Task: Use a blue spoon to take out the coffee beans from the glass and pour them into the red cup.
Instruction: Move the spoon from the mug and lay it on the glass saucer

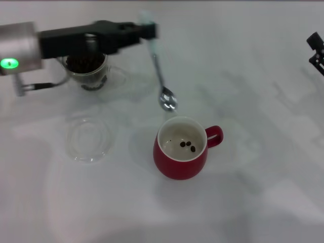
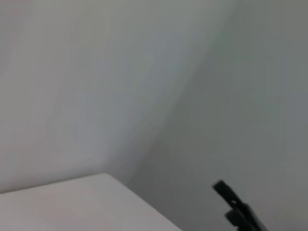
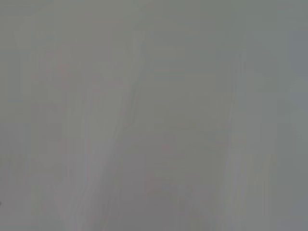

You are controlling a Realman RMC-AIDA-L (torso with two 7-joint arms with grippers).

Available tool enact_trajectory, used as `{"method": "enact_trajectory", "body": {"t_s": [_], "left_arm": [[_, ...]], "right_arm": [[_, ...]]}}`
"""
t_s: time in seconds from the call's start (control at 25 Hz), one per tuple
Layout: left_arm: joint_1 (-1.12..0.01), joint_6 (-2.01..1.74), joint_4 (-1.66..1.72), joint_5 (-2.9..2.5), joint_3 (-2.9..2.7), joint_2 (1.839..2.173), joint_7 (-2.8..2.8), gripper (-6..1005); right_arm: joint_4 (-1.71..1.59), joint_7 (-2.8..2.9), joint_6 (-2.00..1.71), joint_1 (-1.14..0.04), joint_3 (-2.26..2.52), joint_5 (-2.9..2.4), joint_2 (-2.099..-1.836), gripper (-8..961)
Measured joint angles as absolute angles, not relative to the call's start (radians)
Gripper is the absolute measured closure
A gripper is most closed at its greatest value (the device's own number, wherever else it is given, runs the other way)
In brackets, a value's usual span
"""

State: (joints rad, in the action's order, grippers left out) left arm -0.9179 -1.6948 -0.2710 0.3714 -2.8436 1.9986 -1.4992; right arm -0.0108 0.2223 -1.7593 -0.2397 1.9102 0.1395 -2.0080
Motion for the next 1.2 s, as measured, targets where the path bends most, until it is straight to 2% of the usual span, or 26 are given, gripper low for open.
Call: {"method": "enact_trajectory", "body": {"t_s": [0.24,0.48,0.64,0.84,1.2], "left_arm": [[-0.780,-1.726,-0.373,0.452,-2.844,1.977,-1.516,866],[-0.635,-1.710,-0.421,0.483,-2.844,1.976,-1.518,866],[-0.580,-1.688,-0.421,0.495,-2.844,1.978,-1.518,866],[-0.544,-1.644,-0.422,0.503,-2.844,1.992,-1.513,866],[-0.550,-1.549,-0.410,0.495,-2.844,2.029,-1.517,865]], "right_arm": [[-0.016,0.224,-1.733,-0.247,1.857,0.141,-2.008,77],[-0.028,0.225,-1.698,-0.248,1.816,0.152,-2.008,77],[-0.028,0.226,-1.697,-0.244,1.813,0.156,-2.008,77],[-0.026,0.236,-1.699,-0.234,1.812,0.161,-2.006,77],[-0.022,0.253,-1.707,-0.221,1.812,0.159,-2.005,77]]}}
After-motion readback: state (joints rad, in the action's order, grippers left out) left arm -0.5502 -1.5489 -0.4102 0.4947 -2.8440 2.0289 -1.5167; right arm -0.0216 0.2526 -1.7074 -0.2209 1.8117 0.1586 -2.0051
